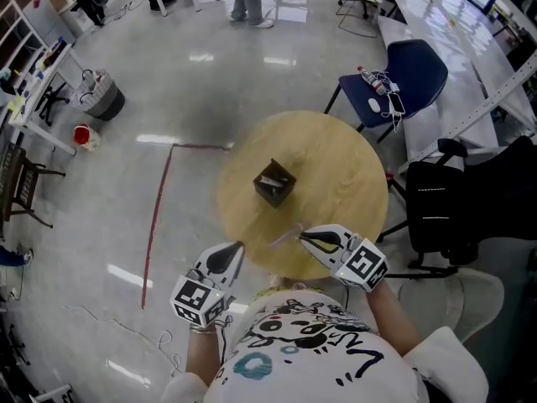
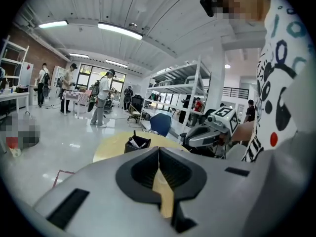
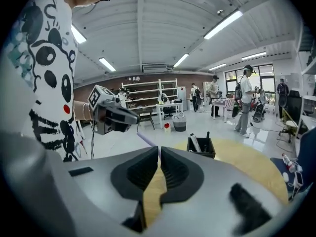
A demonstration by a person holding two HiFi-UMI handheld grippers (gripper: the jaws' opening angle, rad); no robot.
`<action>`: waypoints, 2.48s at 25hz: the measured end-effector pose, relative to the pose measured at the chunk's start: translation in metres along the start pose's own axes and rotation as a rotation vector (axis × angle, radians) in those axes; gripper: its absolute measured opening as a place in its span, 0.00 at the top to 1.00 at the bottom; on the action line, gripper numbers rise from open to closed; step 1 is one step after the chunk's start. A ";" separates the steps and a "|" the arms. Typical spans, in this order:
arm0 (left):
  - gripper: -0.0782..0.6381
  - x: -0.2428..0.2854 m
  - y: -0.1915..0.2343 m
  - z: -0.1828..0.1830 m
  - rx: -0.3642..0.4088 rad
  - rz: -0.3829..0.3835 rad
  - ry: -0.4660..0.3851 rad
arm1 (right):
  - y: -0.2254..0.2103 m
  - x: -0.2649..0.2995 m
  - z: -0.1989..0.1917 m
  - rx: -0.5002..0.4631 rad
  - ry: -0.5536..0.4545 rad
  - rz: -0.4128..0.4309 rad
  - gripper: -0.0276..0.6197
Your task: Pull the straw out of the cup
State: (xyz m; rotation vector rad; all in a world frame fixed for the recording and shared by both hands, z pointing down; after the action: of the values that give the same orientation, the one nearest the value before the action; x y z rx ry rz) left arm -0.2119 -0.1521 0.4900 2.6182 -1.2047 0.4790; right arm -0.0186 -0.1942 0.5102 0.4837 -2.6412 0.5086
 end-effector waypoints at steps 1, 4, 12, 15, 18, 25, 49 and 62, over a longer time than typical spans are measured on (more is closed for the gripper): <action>0.87 0.003 0.003 -0.001 0.007 -0.009 0.002 | 0.001 0.003 -0.002 -0.014 0.016 0.003 0.91; 0.87 0.009 0.011 -0.002 0.023 -0.037 0.012 | 0.002 0.011 -0.007 -0.059 0.067 0.007 0.91; 0.87 0.020 0.011 -0.007 -0.006 -0.058 0.010 | -0.003 0.027 -0.017 -0.164 0.155 0.010 0.91; 0.87 0.019 0.010 -0.012 -0.019 -0.054 0.024 | -0.007 0.034 -0.019 -0.203 0.180 -0.003 0.91; 0.87 0.020 0.006 -0.014 -0.029 -0.038 0.029 | -0.011 0.036 -0.022 -0.210 0.194 0.013 0.90; 0.87 0.018 0.001 -0.003 -0.055 0.027 0.013 | -0.010 0.053 -0.020 -0.234 0.216 0.079 0.90; 0.87 0.036 -0.037 0.025 -0.047 0.051 -0.042 | -0.011 -0.002 0.013 -0.202 0.058 0.070 0.90; 0.87 0.042 -0.043 0.026 -0.038 0.045 -0.036 | -0.015 -0.028 0.045 -0.162 -0.065 0.067 0.90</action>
State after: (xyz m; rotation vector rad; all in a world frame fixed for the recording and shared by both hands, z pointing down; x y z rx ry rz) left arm -0.1483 -0.1626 0.4798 2.5830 -1.2742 0.4137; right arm -0.0033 -0.2189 0.4640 0.3681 -2.7405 0.3000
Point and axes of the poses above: the fingertips, and each gripper's own axes: x forward along the fingers, y to its left, z out of its top, the point moved 5 cm from there along -x, backward along the fingers, and after that the axes turned 12 degrees about x, right-handed, at the moved point
